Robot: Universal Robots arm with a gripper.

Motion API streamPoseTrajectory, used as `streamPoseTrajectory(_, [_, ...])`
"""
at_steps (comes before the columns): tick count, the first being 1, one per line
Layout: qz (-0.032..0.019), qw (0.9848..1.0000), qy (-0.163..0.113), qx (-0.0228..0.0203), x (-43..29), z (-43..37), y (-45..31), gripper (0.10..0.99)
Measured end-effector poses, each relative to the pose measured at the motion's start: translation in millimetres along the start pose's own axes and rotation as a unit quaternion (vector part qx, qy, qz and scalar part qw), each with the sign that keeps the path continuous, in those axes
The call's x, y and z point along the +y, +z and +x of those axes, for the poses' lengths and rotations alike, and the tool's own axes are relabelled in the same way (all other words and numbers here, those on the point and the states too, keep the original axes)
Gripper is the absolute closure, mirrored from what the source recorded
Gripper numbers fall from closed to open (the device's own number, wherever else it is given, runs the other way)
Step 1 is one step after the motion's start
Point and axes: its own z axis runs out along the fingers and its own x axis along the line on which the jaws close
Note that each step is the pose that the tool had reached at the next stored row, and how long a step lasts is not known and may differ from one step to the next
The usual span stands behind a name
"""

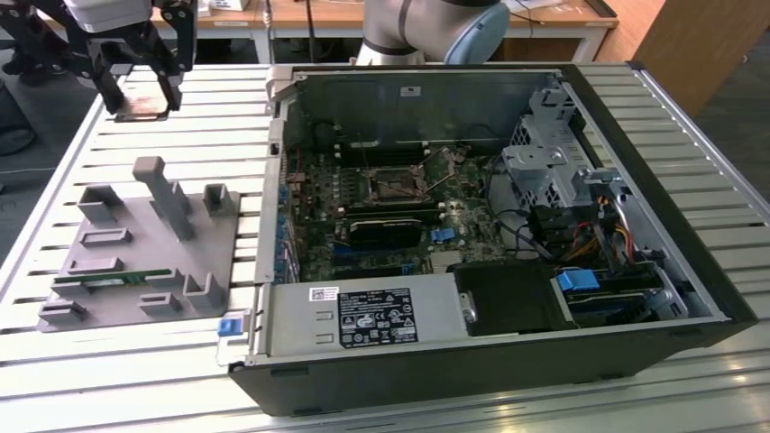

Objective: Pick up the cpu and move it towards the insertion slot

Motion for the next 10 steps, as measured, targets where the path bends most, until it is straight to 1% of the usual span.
streamPoseTrajectory(10, [0.0000, 1.0000, 0.000, 0.0000, -0.2, -6.6, -0.2, 0.541])
